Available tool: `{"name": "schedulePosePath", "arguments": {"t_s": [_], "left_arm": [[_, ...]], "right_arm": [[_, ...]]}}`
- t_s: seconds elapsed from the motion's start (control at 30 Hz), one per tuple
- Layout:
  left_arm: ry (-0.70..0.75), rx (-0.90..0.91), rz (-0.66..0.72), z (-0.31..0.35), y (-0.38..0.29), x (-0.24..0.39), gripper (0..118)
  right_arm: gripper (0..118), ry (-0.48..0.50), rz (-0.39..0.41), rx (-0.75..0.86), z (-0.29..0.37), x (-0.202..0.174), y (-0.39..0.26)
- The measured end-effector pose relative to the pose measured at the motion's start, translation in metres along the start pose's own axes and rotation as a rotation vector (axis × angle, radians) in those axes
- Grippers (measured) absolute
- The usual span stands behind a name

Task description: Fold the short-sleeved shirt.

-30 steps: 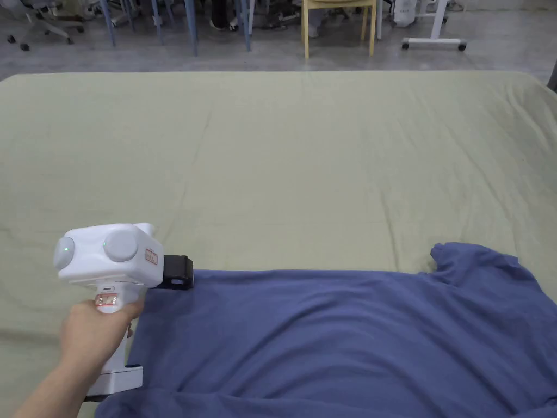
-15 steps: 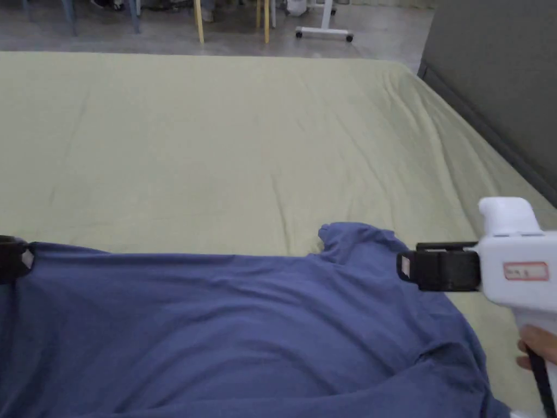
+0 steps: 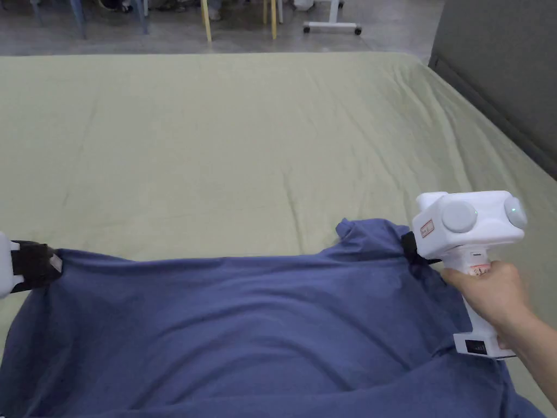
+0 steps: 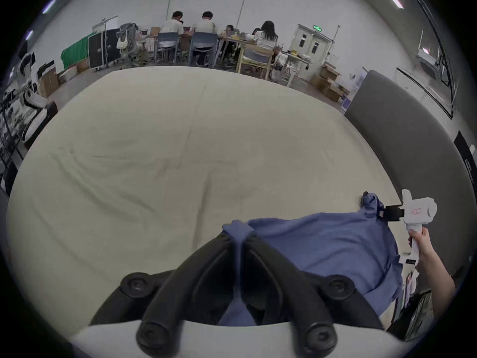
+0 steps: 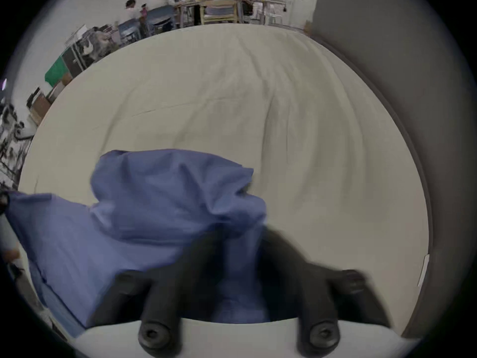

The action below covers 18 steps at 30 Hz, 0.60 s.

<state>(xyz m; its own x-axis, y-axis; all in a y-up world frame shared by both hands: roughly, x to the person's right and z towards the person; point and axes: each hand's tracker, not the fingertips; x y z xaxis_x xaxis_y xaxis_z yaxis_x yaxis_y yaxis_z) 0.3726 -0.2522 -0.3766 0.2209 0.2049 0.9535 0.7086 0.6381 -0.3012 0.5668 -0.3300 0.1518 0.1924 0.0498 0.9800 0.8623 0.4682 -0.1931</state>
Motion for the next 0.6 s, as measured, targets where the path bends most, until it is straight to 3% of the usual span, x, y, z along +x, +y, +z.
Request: {"name": "schedulePosePath", "arguments": {"t_s": [0.1,0.23,0.4,0.6], "left_arm": [[-0.014,0.015,0.008,0.017,0.001,-0.001,2],[0.002,0.058,-0.056,0.063,-0.009,-0.002,2],[0.061,0.041,-0.11,0.111,-0.057,-0.012,2],[0.143,-0.202,-0.137,0.101,-0.145,-0.022,2]], "right_arm": [[3,0.019,0.049,0.037,0.023,-0.002,-0.002],[3,0.009,0.129,0.203,0.093,-0.006,-0.022],[3,0.102,0.094,0.32,0.173,0.011,-0.085],[3,0.178,0.056,0.191,0.191,0.025,-0.193]]}}
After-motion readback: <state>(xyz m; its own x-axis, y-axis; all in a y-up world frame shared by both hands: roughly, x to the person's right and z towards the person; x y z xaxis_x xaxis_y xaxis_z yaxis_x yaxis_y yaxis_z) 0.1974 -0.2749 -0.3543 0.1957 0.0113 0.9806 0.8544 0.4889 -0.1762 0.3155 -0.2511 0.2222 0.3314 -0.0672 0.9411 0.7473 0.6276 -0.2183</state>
